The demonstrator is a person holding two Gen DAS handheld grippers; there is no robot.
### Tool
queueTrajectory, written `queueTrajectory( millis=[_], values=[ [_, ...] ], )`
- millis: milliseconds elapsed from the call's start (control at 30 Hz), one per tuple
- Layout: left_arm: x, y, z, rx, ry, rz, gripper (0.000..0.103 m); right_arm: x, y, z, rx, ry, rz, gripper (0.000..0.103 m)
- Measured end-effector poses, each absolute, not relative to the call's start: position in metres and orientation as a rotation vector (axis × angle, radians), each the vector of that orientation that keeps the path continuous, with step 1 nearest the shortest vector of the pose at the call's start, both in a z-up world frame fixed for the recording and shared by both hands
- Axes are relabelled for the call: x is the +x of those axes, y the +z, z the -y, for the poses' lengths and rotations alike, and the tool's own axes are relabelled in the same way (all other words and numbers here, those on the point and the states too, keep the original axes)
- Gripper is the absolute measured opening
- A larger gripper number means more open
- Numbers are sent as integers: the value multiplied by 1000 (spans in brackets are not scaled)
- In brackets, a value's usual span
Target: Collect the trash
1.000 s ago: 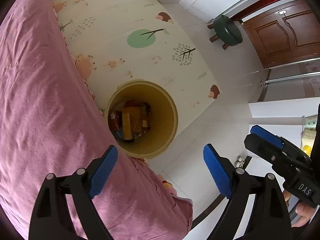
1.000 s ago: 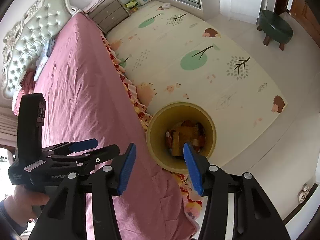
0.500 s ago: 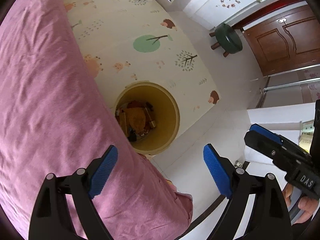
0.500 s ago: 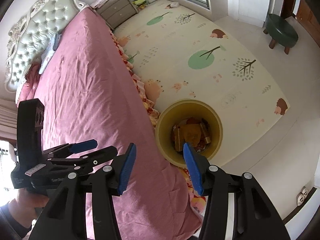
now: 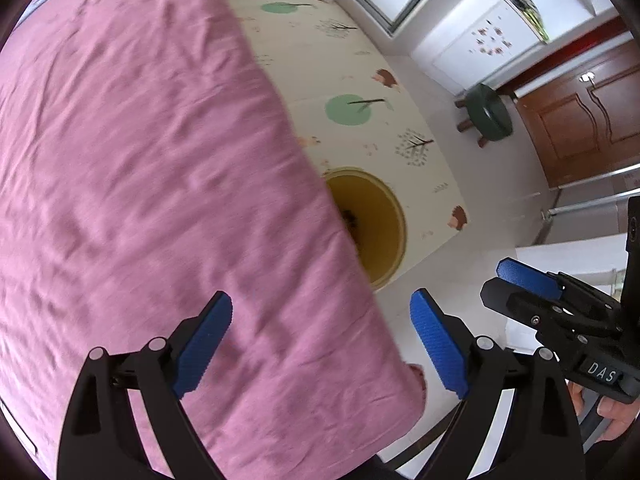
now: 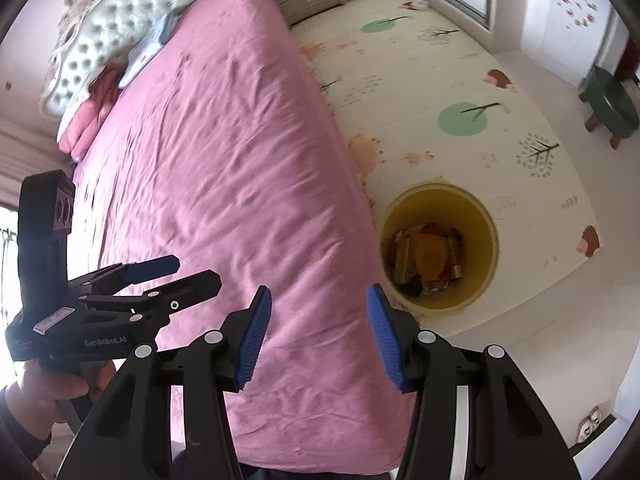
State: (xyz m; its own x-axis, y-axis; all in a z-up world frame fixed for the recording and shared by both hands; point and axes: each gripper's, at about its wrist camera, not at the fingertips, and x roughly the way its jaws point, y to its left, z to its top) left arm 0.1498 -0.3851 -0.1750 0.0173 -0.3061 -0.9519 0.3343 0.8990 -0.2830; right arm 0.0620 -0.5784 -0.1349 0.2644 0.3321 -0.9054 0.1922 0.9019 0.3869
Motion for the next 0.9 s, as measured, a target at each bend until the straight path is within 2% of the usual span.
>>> queueTrajectory(
  millis=[600,900],
  values=[
    [95,-145,229,-128,-270,-1409,90,59,-106,450,407,234,-1308,55],
    [72,-101,194,-144,-182,-1276,91,50,-65,413,345,261,-1213,67]
  ],
)
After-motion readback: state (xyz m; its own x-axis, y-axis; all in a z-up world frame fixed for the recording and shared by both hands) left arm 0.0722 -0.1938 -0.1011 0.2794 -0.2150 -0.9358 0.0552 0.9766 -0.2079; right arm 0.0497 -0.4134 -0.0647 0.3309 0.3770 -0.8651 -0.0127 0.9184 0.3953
